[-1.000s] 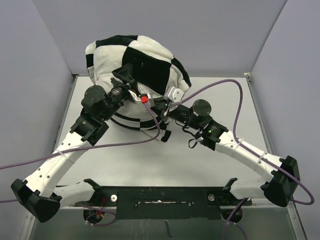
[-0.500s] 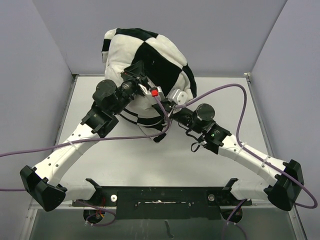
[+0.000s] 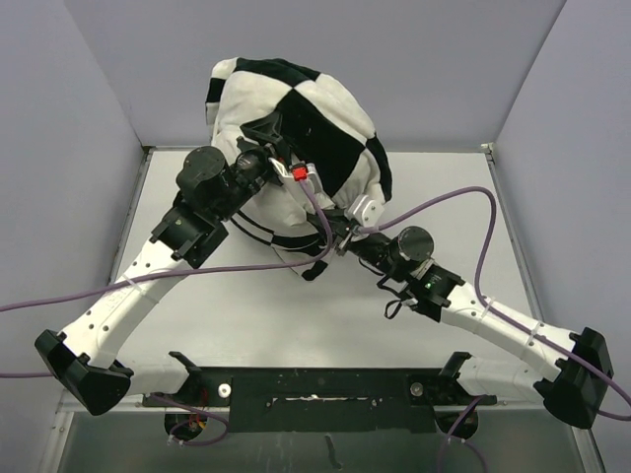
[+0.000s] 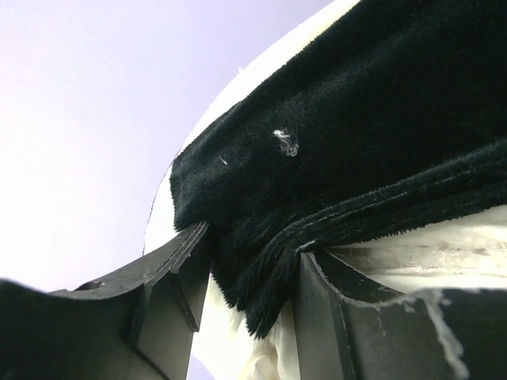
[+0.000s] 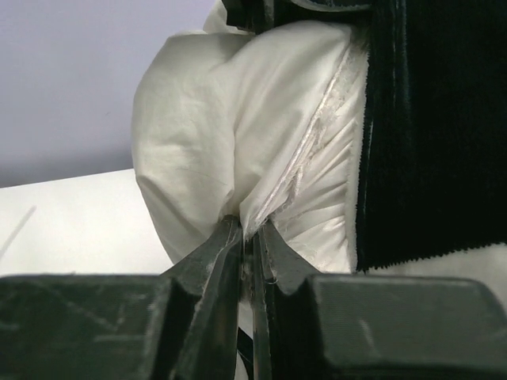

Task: Remove the pillowcase from the pillow
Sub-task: Remove the pillow from the pillowcase.

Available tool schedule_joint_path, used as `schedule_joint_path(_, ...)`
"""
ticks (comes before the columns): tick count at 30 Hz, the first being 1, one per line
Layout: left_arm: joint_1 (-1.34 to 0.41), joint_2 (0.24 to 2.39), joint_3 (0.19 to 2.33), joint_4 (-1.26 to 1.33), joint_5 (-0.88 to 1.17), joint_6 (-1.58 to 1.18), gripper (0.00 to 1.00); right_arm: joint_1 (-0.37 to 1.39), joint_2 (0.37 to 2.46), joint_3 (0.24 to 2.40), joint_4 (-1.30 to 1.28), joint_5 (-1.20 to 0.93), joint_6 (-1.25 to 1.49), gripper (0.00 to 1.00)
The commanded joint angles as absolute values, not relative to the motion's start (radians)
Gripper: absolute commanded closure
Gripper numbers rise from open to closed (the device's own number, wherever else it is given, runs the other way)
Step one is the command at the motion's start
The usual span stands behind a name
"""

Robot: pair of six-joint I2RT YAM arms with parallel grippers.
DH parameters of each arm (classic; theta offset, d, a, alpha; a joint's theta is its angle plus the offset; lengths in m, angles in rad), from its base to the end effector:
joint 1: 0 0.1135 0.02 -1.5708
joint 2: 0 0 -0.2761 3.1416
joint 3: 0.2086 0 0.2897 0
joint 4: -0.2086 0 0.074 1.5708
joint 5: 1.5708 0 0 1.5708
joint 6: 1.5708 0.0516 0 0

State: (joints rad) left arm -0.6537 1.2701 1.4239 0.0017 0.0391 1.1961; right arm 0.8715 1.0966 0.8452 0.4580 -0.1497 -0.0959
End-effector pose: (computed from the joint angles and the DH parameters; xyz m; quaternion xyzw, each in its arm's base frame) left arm 0.2632 -0.2042 0.4994 0.5279 0.3793 0.1913 0.7354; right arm 0.1909 0.2389 0.3724 -0.3437 0.5295 0.3364 0.6988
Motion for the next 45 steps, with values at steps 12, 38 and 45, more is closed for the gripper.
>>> schedule_joint_path(12,-0.578,1.225,1.716,-0.033,-0.100,1.049,0.71,1.154,1.199,0.809,0.080,-0.120,-0.168,1.00)
schedule_joint_path(38,-0.611,1.200,2.028,-0.685,0.046,0.749,1.00,1.024,0.901,0.951,-0.083,-0.062,-0.279,0.65)
schedule_joint_path(45,-0.628,1.204,1.982,-0.796,0.082,0.694,1.00,1.085,0.904,1.108,-0.012,-0.111,-0.299,0.43)
